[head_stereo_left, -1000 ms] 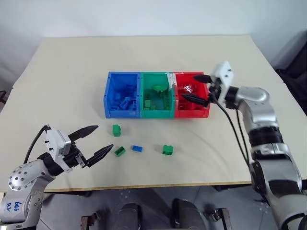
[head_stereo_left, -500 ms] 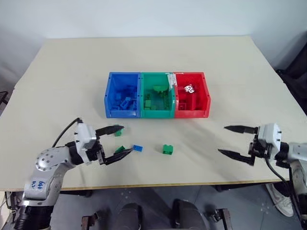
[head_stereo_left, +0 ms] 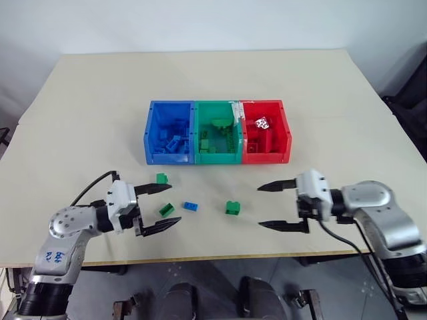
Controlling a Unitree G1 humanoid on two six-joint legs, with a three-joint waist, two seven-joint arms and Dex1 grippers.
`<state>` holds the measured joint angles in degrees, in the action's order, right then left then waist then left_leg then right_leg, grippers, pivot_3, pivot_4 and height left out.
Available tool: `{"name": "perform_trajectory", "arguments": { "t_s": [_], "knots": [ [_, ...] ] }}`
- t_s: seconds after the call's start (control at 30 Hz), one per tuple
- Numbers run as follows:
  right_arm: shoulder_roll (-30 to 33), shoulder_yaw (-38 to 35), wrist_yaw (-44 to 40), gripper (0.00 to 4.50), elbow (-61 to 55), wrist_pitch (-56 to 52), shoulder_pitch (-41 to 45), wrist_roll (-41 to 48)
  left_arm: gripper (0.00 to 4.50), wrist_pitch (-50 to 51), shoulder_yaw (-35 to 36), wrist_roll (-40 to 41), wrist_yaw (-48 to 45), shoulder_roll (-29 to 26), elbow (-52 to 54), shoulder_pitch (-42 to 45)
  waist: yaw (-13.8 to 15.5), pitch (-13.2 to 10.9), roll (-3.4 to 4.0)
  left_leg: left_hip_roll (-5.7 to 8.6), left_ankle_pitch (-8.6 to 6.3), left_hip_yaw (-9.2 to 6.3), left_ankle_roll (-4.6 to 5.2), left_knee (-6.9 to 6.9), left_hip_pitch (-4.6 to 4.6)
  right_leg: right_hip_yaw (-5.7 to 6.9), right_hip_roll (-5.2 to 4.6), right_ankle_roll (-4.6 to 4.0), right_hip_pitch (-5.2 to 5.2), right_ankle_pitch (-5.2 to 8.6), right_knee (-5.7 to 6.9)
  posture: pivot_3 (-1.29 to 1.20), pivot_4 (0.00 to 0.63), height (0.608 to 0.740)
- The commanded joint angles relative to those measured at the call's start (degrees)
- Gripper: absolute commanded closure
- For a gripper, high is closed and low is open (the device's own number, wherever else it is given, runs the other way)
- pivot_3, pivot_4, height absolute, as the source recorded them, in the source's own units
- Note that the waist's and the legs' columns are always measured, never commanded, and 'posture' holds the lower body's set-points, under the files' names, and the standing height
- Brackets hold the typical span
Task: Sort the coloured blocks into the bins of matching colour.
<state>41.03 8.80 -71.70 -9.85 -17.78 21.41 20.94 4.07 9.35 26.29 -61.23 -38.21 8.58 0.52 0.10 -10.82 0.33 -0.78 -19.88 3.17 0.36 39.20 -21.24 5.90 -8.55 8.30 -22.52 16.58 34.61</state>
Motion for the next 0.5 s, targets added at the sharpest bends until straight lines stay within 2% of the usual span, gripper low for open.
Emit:
{"name": "perform_trajectory", "arguments": {
  "t_s": [0.03,0.13,0.23,0.5],
  "knots": [
    [-3.5,5.8,3.2,0.03,2.0,-2.8,3.1,-4.3,0.00,-1.4,4.3,0.4,2.1,-0.6,4.2,-3.5,0.0,0.0,-0.01,0.01,0.00,-0.06,0.00,0.00,-0.01,0.02,0.00,0.00,0.00,0.00,-0.01,0.00,0.150,0.740],
    [-7.1,9.2,6.4,0.03,6.2,-0.3,5.3,-9.0,0.00,-1.0,5.6,0.5,3.5,-0.3,6.2,-6.1,0.0,0.0,-0.03,0.04,-0.01,-0.21,0.00,0.01,-0.04,0.03,-0.01,0.00,0.00,0.00,0.00,0.00,0.150,0.740],
    [-10.0,10.1,7.2,0.62,8.7,0.4,6.9,-10.0,0.00,-0.8,6.1,0.4,4.8,0.1,9.0,-9.3,-0.3,0.0,-0.04,0.05,-0.01,-0.21,-0.01,0.01,-0.04,0.03,-0.01,-0.01,-0.01,0.00,0.02,0.00,0.150,0.740],
    [-8.9,6.6,1.8,3.42,9.2,0.8,10.4,-6.0,0.00,-0.7,6.2,1.1,7.4,1.3,11.4,-10.6,-0.2,0.0,-0.04,0.04,-0.02,-0.21,0.00,0.00,-0.04,0.03,0.01,-0.01,-0.02,0.00,0.03,0.00,0.150,0.740]
  ]
}}
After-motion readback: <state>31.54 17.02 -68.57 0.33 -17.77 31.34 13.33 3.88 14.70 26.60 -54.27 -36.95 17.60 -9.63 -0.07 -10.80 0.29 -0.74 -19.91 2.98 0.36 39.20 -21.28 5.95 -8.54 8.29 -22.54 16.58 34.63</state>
